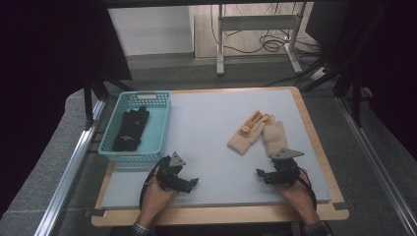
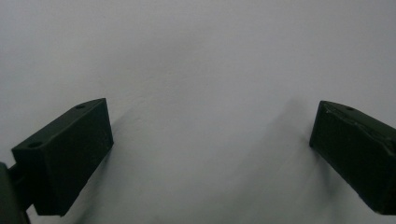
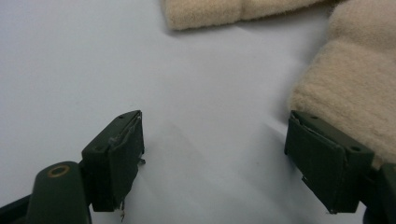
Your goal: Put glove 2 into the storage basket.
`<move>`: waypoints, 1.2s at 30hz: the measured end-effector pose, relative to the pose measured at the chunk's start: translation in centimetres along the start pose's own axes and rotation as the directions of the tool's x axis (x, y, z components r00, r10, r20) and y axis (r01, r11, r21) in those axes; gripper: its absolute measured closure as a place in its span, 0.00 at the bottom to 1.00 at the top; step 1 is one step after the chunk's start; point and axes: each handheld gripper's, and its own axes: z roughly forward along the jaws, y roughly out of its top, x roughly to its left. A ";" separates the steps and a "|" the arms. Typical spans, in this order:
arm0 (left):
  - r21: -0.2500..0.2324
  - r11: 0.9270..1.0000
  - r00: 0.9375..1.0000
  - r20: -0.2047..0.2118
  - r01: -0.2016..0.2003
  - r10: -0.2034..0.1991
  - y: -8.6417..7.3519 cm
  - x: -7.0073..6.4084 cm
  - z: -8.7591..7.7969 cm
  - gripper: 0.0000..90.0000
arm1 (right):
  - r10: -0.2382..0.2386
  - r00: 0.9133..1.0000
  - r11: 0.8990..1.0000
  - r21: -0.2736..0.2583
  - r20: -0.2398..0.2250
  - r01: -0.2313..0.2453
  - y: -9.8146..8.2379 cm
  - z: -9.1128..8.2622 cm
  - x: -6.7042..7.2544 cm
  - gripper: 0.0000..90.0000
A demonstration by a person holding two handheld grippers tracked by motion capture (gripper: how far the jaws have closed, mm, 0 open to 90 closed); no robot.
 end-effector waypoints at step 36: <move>-0.007 1.000 1.000 -0.004 0.009 -0.009 -0.1 0.0 0.0 0.01 | 0.005 1.000 1.000 -0.018 0.025 -0.005 5.7 1.1 -9.4 0.33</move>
